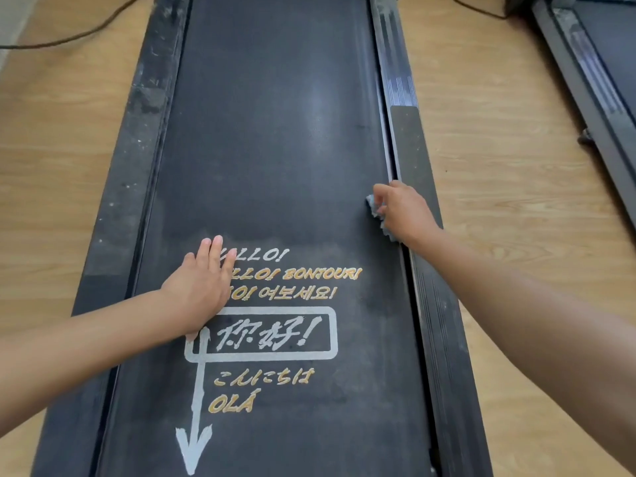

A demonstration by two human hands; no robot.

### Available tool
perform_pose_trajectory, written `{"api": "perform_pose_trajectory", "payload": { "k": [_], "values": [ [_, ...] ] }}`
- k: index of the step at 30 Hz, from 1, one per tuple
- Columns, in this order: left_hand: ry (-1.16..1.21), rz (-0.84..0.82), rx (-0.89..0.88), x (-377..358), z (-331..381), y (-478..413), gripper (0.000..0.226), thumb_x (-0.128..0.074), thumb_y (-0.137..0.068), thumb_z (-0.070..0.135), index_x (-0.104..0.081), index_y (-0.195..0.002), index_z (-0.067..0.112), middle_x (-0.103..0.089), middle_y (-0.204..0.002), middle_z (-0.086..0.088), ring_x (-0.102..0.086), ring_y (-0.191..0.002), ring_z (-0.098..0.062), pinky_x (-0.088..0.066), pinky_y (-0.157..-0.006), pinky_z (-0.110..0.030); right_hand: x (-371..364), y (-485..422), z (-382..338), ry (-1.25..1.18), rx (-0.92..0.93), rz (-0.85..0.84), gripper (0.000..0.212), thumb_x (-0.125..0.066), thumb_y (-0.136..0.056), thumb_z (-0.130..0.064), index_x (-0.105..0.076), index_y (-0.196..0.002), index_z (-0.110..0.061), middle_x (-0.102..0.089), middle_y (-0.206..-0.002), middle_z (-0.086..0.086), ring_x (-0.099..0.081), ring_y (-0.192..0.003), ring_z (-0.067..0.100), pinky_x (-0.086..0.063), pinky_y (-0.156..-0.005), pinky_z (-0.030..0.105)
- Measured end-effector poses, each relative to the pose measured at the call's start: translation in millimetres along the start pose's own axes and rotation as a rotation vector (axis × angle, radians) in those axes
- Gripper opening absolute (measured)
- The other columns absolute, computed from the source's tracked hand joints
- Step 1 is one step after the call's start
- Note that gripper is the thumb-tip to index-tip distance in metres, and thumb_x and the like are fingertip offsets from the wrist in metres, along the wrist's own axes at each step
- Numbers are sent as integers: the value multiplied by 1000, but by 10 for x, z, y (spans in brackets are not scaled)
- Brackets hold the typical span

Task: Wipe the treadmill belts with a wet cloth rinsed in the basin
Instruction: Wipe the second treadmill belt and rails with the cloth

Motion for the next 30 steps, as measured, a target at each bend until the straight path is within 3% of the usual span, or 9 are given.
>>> {"api": "perform_pose_trajectory", "payload": {
  "k": [4, 7, 11, 15, 20, 24, 27, 30],
  "values": [
    [34, -6, 10, 11, 6, 6, 156, -90, -73, 55, 23, -153, -16, 13, -159, -52, -3, -154, -63, -35, -121, -50, -115, 592, -76, 2, 112, 12, 23, -60, -84, 4, -58, -88, -19, -49, -91, 0, -50, -83, 30, -36, -60, 35],
    [75, -4, 10, 4, 3, 23, 154, -90, -75, 53, 23, -153, -16, 13, -158, -52, -3, -154, -63, -36, -121, -50, -344, 1480, -167, -13, 229, -77, 37, -60, -79, 7, -52, -88, -27, -46, -92, -8, -43, -82, 20, -43, -62, 38],
    [133, 33, -12, 24, 7, 59, 121, -72, -97, 36, 20, -154, -18, 12, -156, -55, -3, -152, -66, -38, -120, -49, -525, 2113, -184, 22, 340, -209, 48, -57, -73, 12, -42, -88, -31, -41, -99, -16, -34, -86, 12, -47, -59, 35],
    [151, 10, -37, 45, 27, 73, 99, -58, -106, 21, 20, -152, -20, 12, -155, -56, -3, -151, -67, -37, -121, -48, -453, 1819, -202, -14, 328, -181, 42, -65, -71, 8, -50, -86, -28, -40, -94, -15, -39, -86, 13, -47, -60, 37],
    [108, 11, -11, 67, 46, 77, 100, -59, -105, 20, 20, -152, -20, 11, -155, -57, -5, -151, -67, -39, -120, -47, -277, 667, -108, -70, 181, 14, 33, -63, -78, 7, -55, -87, -25, -43, -90, -10, -45, -84, 21, -51, -63, 44],
    [84, 27, 1, -1, 19, 54, 124, -75, -95, 33, 21, -151, -20, 11, -154, -57, -6, -151, -67, -42, -118, -45, -167, 123, -119, -18, 146, -1, 27, -64, -84, 4, -58, -89, -22, -47, -90, -3, -55, -87, 32, -49, -64, 40],
    [108, 45, 2, -39, 19, 31, 130, -80, -91, 35, 20, -151, -21, 10, -153, -58, -8, -151, -68, -44, -116, -44, -237, 588, -231, -81, 158, 27, 27, -59, -84, 3, -57, -87, -24, -46, -91, -5, -51, -85, 29, -49, -67, 44],
    [170, 38, 8, -72, 34, 35, 126, -78, -92, 31, 20, -152, -20, 11, -153, -58, -7, -150, -69, -43, -116, -46, -528, 1692, -544, -113, 364, -149, 41, -52, -77, 9, -48, -89, -30, -42, -94, -9, -38, -85, 18, -44, -66, 38]
  ]
}}
Point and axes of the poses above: each hand's wrist, its own y-axis away from the middle knuckle, its own x-axis out of the back of the hand, z = x × y, the point moved 6 cm from there along -y, towards the middle knuckle
